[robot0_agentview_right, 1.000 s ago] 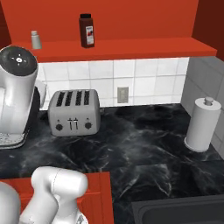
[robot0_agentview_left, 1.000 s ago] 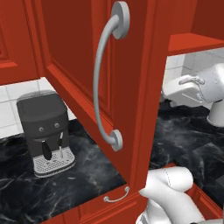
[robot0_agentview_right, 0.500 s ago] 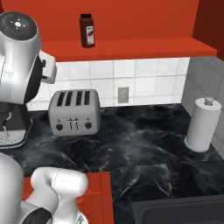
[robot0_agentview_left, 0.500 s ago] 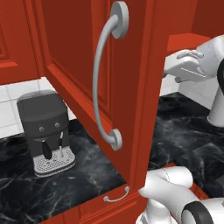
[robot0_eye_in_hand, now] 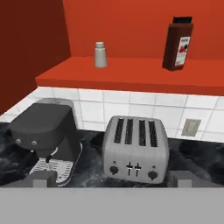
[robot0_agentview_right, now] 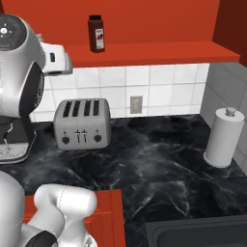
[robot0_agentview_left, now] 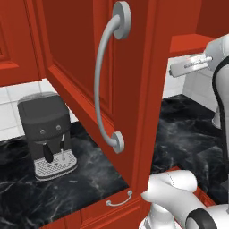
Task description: Collect the paprika, ketchup, and shaker from the cabinet and place them next to the stove.
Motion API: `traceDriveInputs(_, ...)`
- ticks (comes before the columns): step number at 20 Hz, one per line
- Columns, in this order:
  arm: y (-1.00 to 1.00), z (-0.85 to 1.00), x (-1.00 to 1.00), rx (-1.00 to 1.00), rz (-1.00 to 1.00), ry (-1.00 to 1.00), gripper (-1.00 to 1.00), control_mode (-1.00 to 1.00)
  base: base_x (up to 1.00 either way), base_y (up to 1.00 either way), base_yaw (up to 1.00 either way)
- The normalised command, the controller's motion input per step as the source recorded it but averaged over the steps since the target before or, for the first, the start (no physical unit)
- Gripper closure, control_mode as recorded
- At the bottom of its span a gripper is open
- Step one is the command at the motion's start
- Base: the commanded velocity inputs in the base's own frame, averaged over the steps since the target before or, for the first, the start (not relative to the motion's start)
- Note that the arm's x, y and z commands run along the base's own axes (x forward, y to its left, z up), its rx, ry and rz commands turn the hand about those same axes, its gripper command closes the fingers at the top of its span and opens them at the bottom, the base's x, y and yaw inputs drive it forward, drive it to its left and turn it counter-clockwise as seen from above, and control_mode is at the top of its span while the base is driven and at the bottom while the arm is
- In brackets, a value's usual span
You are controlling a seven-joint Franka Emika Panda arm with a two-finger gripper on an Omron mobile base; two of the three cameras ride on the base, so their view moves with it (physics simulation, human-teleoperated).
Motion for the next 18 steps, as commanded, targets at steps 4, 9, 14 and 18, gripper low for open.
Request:
traceDriveInputs(4, -0.03, 0.44, 0.03, -0.12, -0.01, -0.22, -1.0, -1.0, 0.0, 0.0, 0.0)
traceDriveInputs(9, -0.08, 0.17, -0.05, -0.03, -0.11, -0.11, -1.0, -1.0, 0.0, 0.0, 0.0)
traceDriveInputs(14, 0.0, 0.02, 0.0, 0.0, -0.02, -0.01, -1.0, -1.0, 0.0, 0.0, 0.0)
traceDriveInputs(18, -0.01, 0.15, 0.0, 0.01, -0.05, -0.07, -1.0, -1.0, 0.0, 0.0, 0.0)
